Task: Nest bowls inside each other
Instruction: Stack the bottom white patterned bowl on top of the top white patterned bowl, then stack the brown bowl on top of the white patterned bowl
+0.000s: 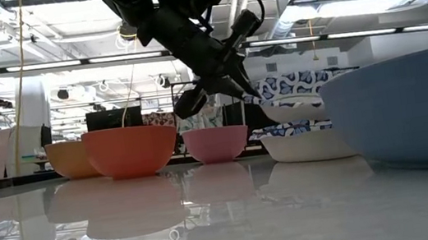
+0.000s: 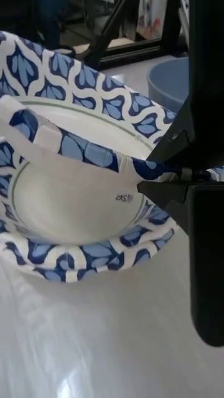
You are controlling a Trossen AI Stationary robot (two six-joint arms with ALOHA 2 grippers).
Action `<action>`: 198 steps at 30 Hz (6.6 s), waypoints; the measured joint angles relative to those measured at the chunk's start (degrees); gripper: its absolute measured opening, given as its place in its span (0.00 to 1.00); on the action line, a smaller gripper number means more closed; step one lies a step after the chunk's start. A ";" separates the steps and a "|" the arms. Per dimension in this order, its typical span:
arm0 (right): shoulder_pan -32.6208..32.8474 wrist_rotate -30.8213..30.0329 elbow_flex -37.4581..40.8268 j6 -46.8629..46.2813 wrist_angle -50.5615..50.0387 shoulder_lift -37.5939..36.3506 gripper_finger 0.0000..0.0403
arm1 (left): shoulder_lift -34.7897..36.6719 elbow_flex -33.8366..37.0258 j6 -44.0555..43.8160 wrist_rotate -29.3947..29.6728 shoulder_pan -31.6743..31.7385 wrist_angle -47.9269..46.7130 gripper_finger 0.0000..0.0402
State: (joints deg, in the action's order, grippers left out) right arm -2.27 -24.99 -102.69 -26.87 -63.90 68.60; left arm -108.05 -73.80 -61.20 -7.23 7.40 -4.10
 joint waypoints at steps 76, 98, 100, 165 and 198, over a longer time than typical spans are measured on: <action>0.03 2.64 0.00 1.90 -4.36 -0.02 0.33 | 28.08 -12.76 45.17 17.56 5.64 -55.10 0.58; -0.14 2.49 0.00 3.37 -2.95 -0.02 0.33 | 40.57 19.56 40.86 30.49 9.07 -52.04 0.58; -0.14 2.45 0.00 3.37 -2.84 -0.01 0.33 | 40.50 20.75 41.11 29.50 9.89 -51.54 0.58; -0.14 2.23 0.00 3.37 -1.69 0.00 0.33 | 40.57 18.82 62.63 12.35 14.36 -49.12 0.38; -0.12 0.97 0.00 3.41 -2.08 0.02 0.33 | 40.36 36.33 67.94 23.59 22.49 -34.87 0.46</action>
State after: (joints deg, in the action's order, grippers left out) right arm -2.39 -24.02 -102.69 -23.46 -65.98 68.62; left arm -67.69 -37.47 6.74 16.36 29.89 -38.97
